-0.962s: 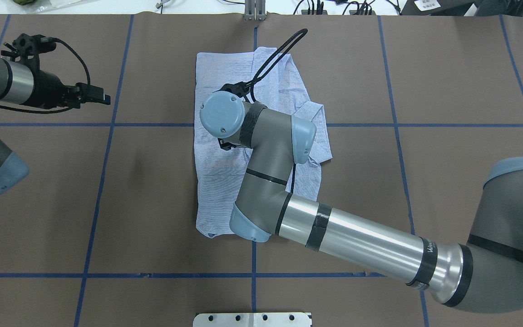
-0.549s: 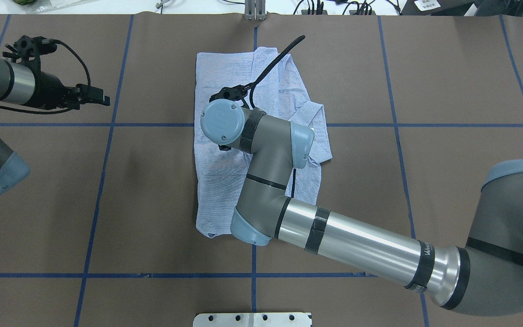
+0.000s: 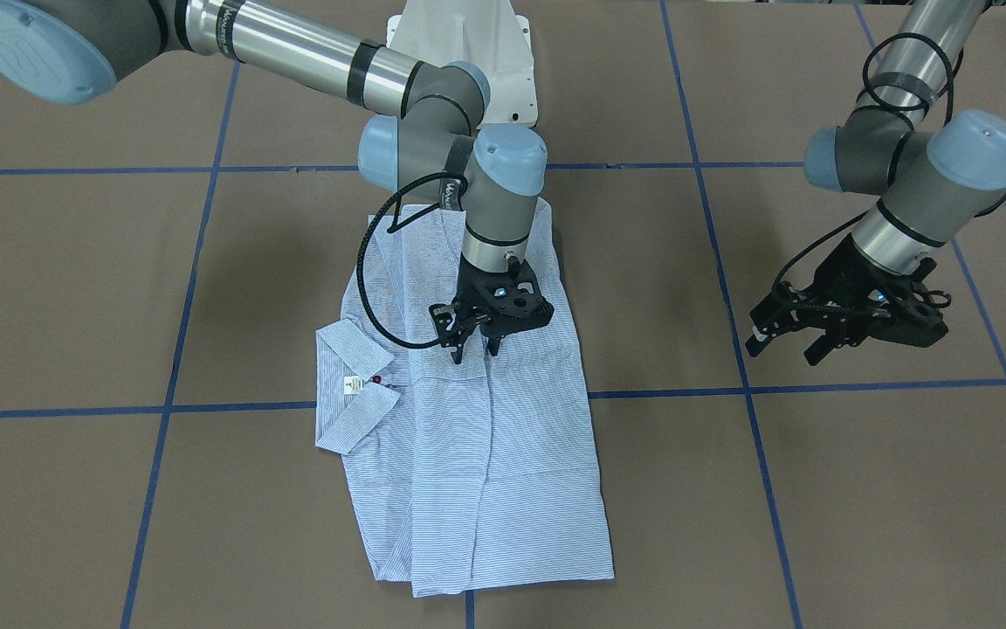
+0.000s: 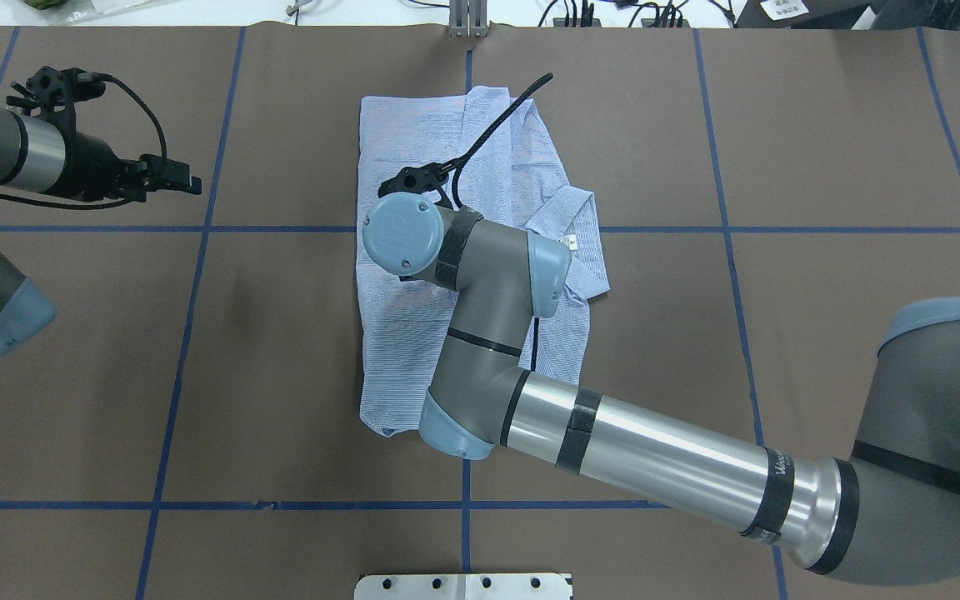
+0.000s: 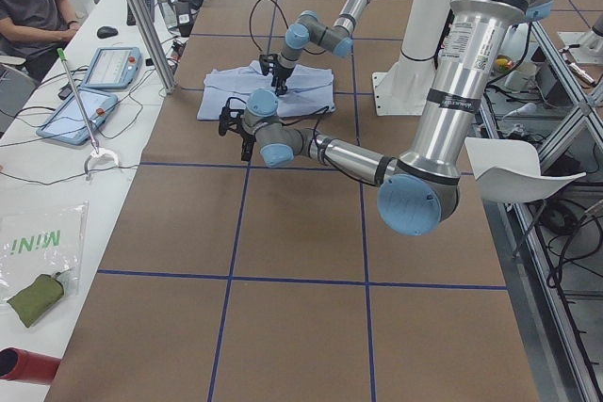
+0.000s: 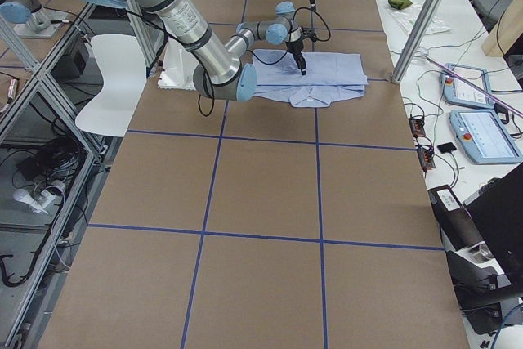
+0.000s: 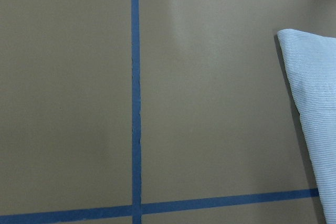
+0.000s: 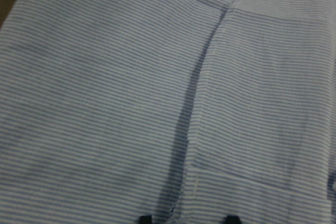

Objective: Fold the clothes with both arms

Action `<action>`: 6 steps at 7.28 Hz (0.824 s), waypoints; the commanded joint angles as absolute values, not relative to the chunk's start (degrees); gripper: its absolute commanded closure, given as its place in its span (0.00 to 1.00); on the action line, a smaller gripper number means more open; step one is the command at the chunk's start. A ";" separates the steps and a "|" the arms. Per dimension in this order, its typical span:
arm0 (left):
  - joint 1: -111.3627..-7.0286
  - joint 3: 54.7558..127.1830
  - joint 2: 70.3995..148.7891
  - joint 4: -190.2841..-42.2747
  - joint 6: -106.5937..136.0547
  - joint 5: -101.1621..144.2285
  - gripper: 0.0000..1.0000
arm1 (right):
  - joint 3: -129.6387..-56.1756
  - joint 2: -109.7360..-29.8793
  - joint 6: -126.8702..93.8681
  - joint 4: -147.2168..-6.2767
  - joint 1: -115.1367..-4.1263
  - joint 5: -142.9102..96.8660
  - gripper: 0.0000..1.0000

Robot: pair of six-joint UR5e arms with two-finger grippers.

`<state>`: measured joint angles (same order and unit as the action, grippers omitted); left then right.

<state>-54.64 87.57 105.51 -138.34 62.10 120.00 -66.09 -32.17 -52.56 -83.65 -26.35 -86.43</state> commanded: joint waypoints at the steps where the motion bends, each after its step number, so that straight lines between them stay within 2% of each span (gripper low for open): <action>1: -54.49 87.28 106.08 -138.34 62.14 119.97 0.00 | -66.18 -32.17 -52.38 -83.58 -26.37 -86.40 0.84; 2: -54.58 87.28 106.17 -138.34 62.23 119.97 0.00 | -66.18 -32.17 -52.38 -83.50 -26.45 -86.40 0.95; 3: -54.58 87.28 106.17 -138.25 62.23 119.97 0.00 | -66.36 -32.17 -52.30 -83.50 -26.46 -86.40 1.00; 6: -54.58 87.27 106.61 -138.16 62.14 119.97 0.00 | -69.76 -32.86 -52.21 -83.23 -28.99 -87.88 1.00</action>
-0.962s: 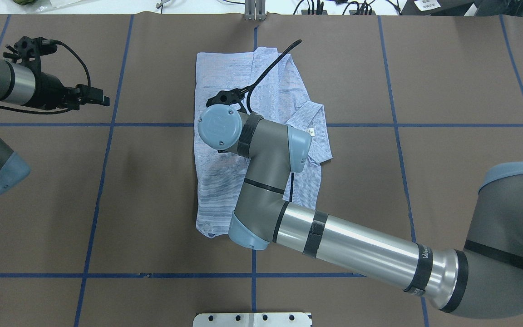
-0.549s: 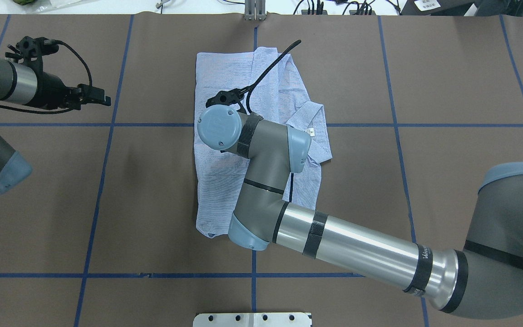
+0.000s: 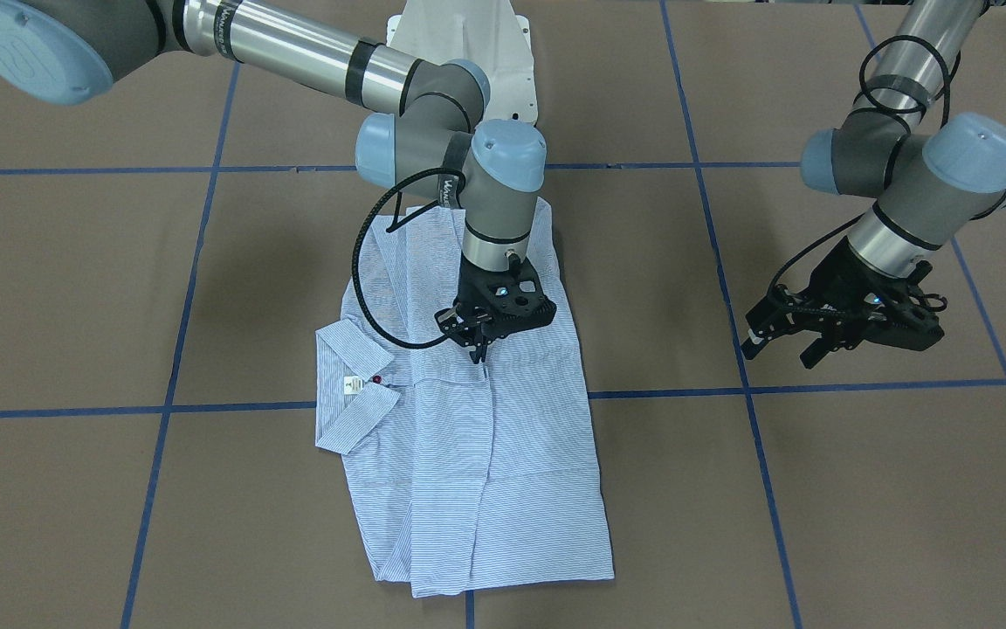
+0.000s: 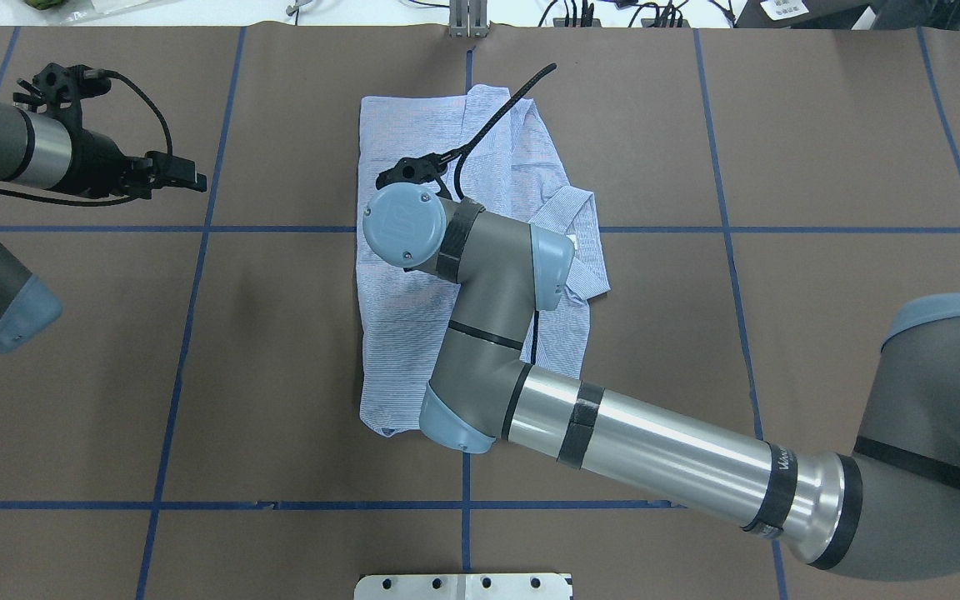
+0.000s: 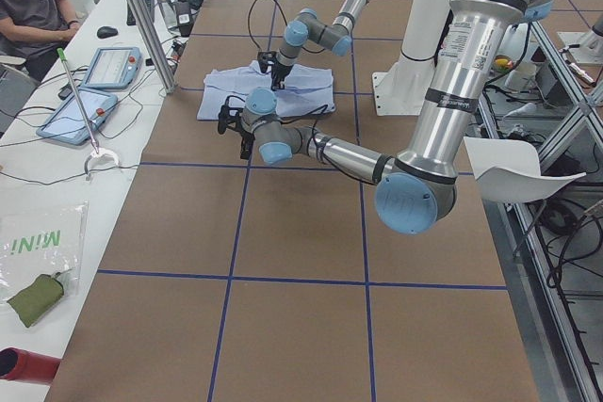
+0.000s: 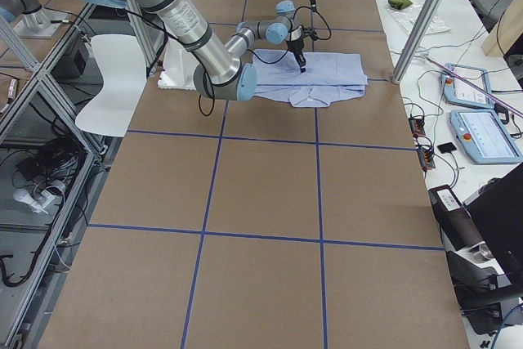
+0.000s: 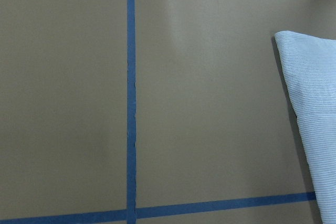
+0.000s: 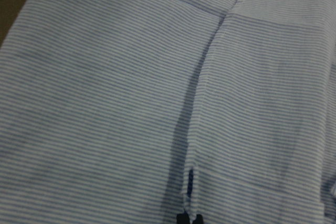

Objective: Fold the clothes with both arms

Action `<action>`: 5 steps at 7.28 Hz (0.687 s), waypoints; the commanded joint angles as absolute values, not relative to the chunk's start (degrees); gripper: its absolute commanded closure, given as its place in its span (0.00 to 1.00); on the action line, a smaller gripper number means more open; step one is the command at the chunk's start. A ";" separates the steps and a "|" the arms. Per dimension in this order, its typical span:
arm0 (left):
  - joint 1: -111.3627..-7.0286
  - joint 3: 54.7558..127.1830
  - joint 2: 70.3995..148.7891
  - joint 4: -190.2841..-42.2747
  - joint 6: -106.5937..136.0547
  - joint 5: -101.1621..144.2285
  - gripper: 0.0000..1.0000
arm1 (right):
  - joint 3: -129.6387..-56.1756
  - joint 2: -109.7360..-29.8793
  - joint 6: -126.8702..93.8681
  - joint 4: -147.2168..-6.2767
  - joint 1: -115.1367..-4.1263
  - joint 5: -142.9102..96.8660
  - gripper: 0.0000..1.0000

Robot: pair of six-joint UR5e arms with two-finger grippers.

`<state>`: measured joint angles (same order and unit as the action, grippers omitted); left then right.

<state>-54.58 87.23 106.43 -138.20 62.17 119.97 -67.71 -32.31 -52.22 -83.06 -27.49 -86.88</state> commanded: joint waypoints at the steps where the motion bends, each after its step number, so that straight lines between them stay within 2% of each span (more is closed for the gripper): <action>1: -54.58 87.28 106.70 -138.08 62.23 119.97 0.00 | -72.74 -35.48 -52.21 -83.32 -30.22 -89.89 1.00; 5: -54.58 87.45 108.19 -137.73 62.84 119.88 0.00 | -85.85 -49.29 -52.21 -83.41 -33.48 -92.90 1.00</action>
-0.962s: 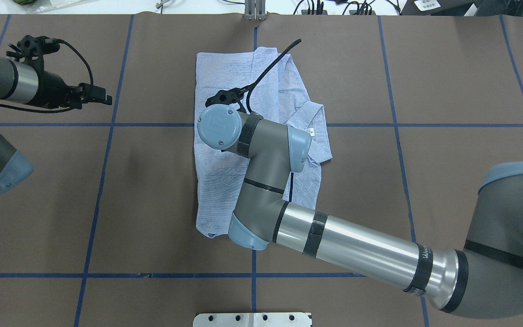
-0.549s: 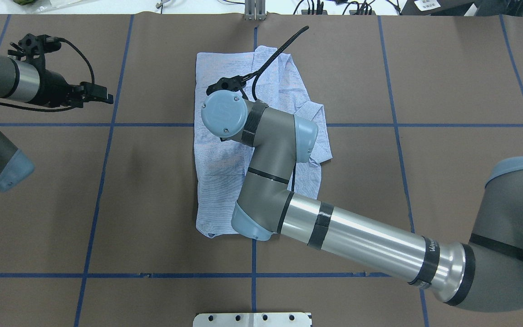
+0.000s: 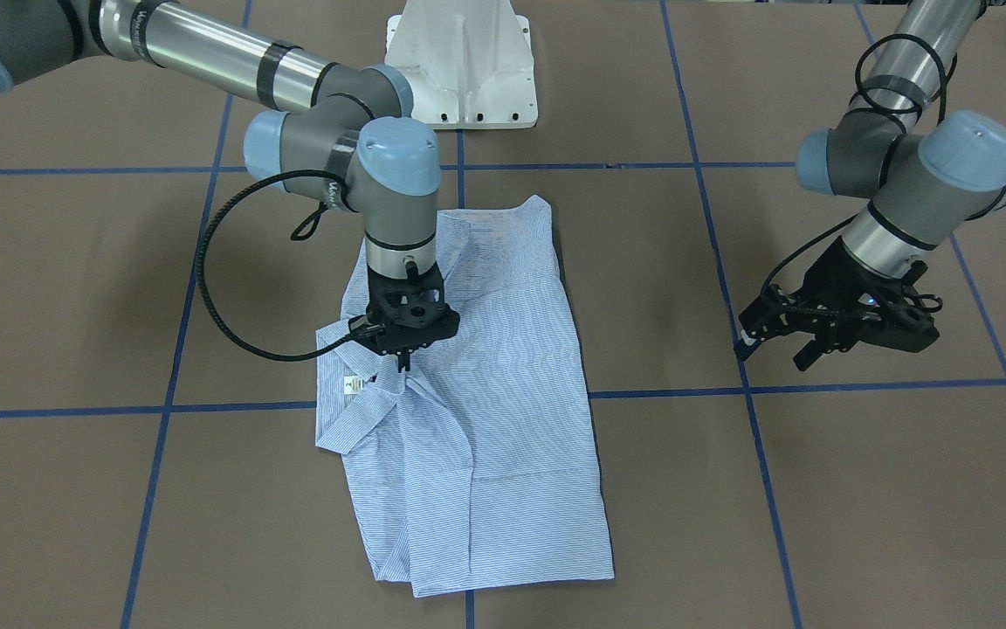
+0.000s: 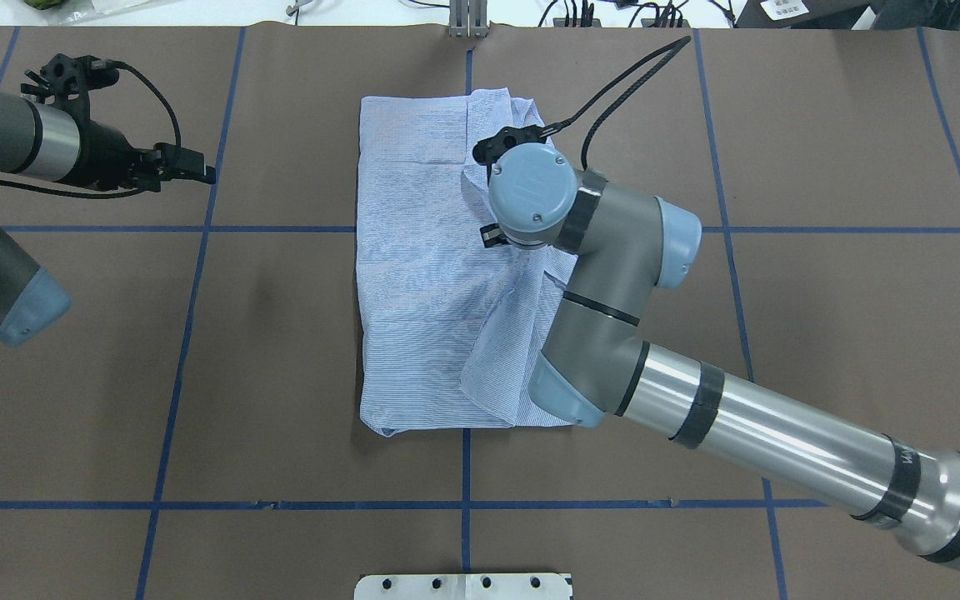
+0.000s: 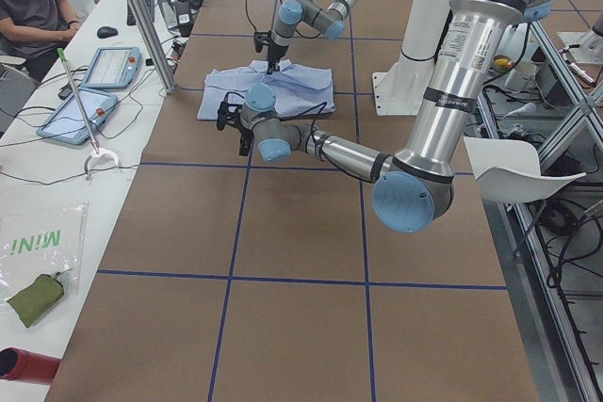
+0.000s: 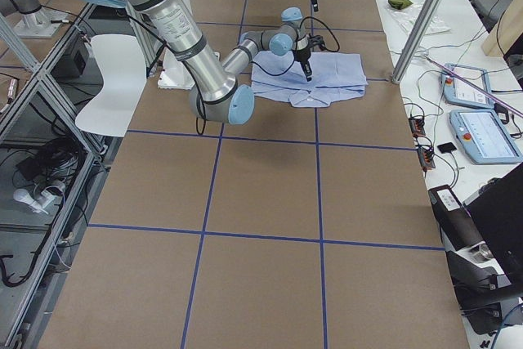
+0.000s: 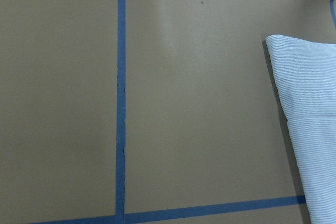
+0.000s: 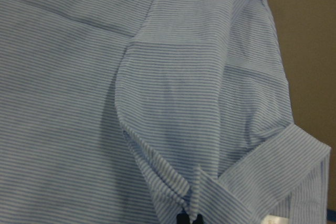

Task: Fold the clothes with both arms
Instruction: 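Move the right gripper to the shirt's side edge nearest it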

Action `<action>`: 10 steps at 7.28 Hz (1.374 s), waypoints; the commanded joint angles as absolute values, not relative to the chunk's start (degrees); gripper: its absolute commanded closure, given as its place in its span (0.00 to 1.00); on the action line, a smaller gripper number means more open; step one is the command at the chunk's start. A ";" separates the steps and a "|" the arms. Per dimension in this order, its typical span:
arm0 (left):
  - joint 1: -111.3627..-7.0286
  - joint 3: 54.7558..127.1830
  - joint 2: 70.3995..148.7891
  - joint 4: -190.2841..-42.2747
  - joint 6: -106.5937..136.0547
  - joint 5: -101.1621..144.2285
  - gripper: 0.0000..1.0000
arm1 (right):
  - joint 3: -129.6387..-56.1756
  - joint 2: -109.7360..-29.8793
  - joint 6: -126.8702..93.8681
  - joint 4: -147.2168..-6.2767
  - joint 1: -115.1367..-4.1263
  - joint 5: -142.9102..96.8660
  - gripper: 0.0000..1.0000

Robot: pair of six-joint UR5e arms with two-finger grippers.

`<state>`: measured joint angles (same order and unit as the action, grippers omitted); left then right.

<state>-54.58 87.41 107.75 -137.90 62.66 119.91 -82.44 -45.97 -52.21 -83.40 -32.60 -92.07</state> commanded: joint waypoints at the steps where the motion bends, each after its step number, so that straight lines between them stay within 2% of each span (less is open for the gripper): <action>1: -54.58 87.45 108.28 -137.72 62.84 119.88 0.00 | -87.61 -51.31 -52.21 -83.41 -34.18 -93.77 1.00; 4: -54.58 87.54 109.07 -137.55 62.93 119.79 0.00 | -89.56 -55.28 -52.29 -83.32 -34.45 -93.69 1.00; 5: -54.58 87.54 109.16 -137.55 62.93 119.79 0.00 | -89.39 -55.72 -52.29 -83.41 -34.45 -93.60 0.71; 6: -54.58 87.54 109.25 -137.55 62.93 119.79 0.00 | -89.65 -57.20 -52.64 -82.89 -34.37 -92.82 0.01; 10: -54.58 89.02 109.51 -137.55 63.02 119.88 0.00 | -91.39 -57.04 -52.38 -82.62 -34.71 -93.42 0.00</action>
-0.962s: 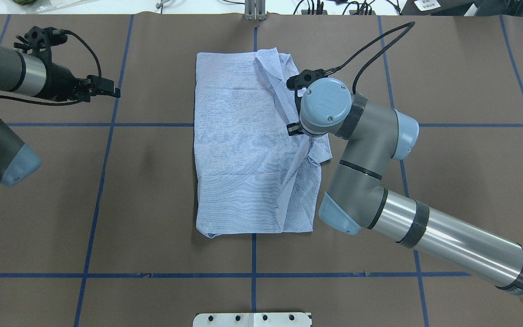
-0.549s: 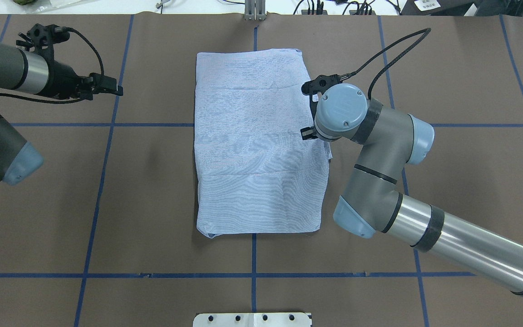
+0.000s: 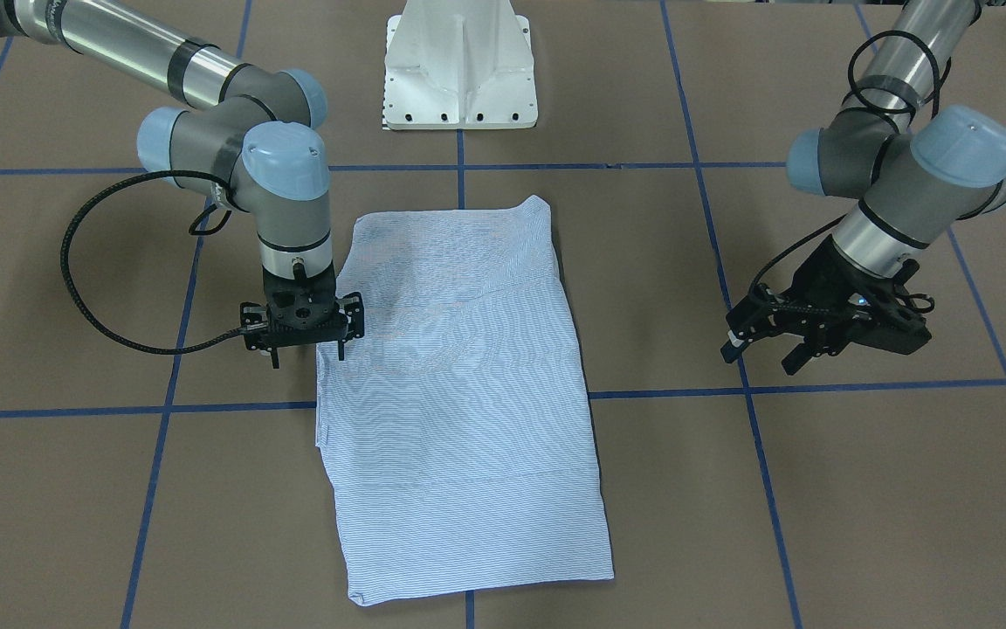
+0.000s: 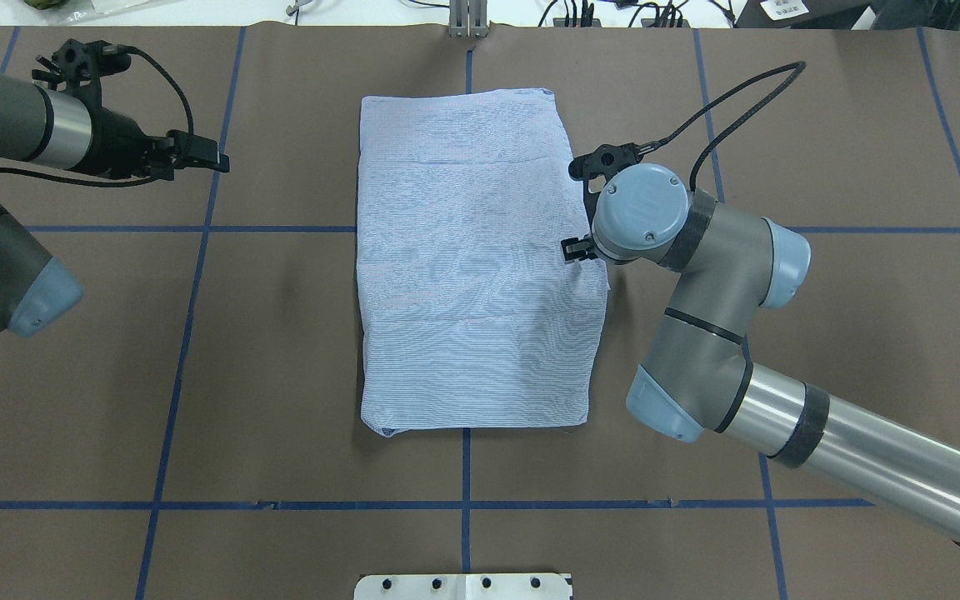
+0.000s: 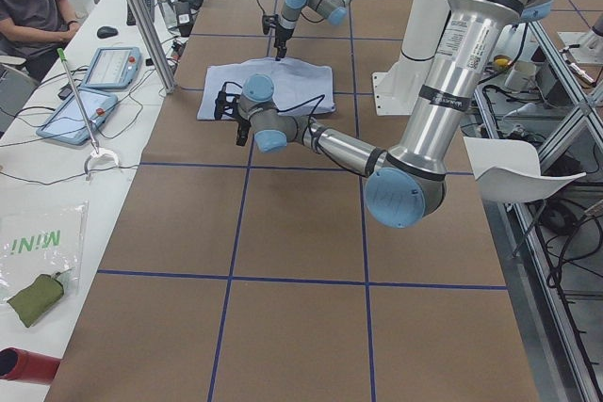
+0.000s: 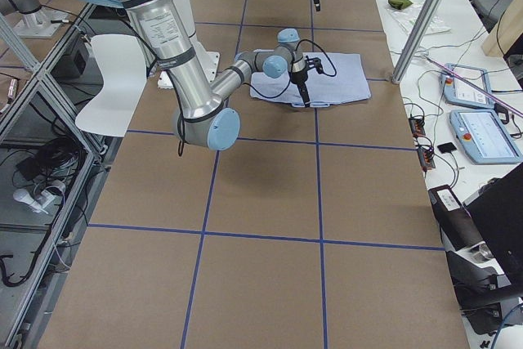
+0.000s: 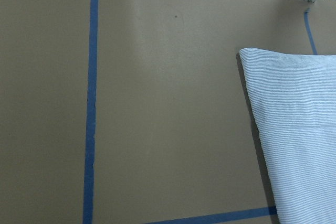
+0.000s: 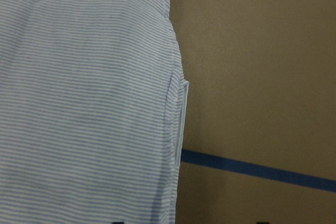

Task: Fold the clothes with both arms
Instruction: 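Move the right gripper to the shirt's side edge nearest it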

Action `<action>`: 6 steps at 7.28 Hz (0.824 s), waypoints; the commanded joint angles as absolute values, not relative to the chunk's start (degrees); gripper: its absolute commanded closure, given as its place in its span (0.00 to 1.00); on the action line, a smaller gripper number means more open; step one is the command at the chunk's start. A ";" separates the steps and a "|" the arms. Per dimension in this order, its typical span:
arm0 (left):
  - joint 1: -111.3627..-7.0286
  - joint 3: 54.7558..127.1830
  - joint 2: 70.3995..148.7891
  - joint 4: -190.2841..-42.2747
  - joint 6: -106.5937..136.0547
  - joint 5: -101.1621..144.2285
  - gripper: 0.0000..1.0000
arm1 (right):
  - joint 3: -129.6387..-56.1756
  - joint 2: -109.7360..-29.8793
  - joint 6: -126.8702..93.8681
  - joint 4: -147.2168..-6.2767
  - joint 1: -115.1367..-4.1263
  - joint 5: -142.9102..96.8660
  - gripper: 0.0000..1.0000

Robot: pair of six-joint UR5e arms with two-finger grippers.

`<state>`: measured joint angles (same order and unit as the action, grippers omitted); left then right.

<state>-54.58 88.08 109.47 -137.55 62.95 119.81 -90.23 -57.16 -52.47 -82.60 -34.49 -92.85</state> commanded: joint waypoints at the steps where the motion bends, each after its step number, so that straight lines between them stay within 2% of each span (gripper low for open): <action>1: -54.58 91.30 109.42 -137.55 65.71 119.88 0.00 | -93.58 -57.22 -52.38 -82.97 -34.98 -94.99 0.00; 3: -53.10 95.35 109.08 -137.46 67.85 119.97 0.00 | -98.76 -59.57 -52.56 -83.41 -37.34 -102.53 0.00; 5: -47.84 96.67 109.25 -137.55 77.20 119.71 0.00 | -105.79 -65.98 -52.73 -83.50 -38.05 -106.59 0.00; 6: -44.51 98.07 109.34 -137.55 82.30 119.53 0.00 | -106.95 -66.96 -53.17 -83.50 -39.01 -109.57 0.00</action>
<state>-48.24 96.55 109.25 -137.54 76.28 119.72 -104.45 -64.80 -52.78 -83.46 -38.09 -106.25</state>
